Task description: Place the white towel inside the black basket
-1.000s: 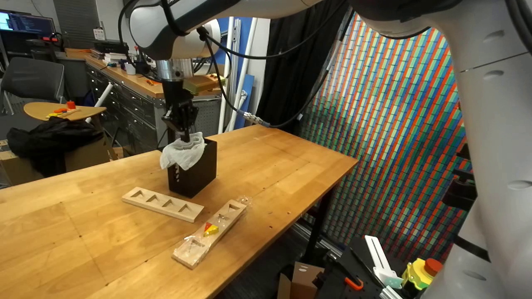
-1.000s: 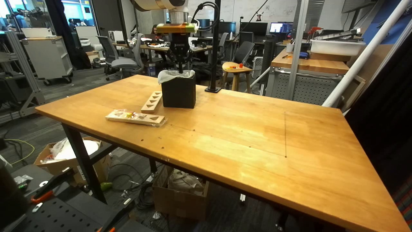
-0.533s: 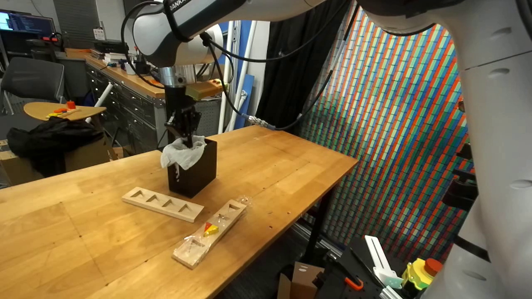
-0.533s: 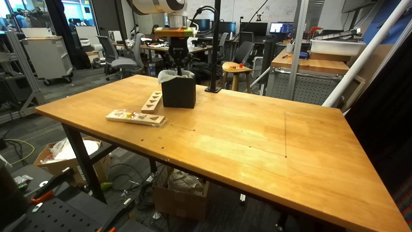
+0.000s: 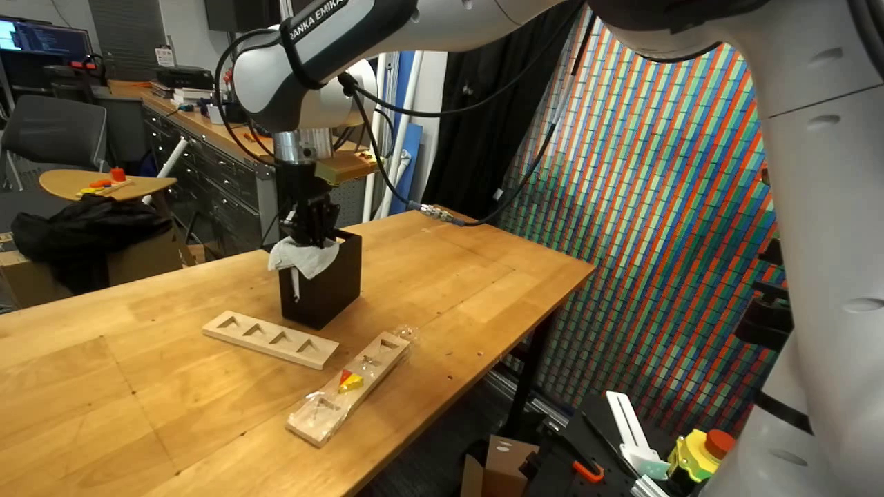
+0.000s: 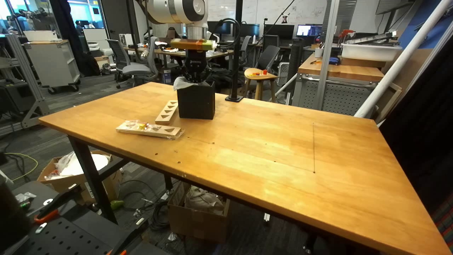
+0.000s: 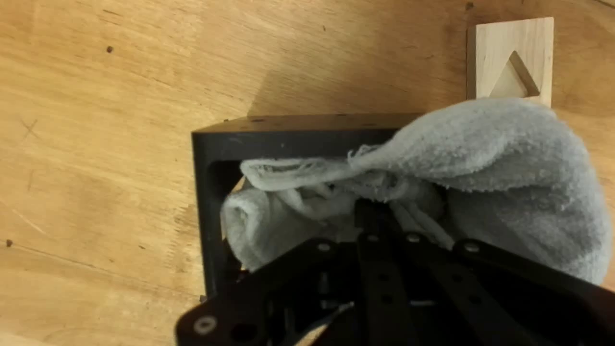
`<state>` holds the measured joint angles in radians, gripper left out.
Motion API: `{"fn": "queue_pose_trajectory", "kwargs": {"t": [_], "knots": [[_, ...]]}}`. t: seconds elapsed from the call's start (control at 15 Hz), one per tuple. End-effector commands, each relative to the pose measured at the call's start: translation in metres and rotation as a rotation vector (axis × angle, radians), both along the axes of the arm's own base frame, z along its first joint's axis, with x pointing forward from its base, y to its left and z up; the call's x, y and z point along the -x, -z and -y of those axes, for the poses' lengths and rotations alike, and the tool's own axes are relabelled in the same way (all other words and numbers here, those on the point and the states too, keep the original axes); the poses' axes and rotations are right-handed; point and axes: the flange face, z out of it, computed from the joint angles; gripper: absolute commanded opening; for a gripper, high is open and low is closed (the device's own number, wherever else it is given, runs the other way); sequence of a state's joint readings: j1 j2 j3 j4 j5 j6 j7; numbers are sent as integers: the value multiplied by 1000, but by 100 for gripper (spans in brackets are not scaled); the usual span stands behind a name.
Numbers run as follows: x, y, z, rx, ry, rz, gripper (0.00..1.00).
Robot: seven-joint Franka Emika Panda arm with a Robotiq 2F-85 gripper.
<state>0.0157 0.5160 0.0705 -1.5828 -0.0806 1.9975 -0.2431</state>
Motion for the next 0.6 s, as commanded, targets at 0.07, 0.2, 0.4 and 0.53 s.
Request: {"fn": "queue_pose_trajectory", "kwargs": {"t": [0.07,0.2,0.4,0.53], "knots": [[4,7,6,-53,-1,8,0],[4,13,8,-66,0,-2,0],[4,22,11,-86,2,-15,0],[4,28,13,-100,2,-25,0]]}}
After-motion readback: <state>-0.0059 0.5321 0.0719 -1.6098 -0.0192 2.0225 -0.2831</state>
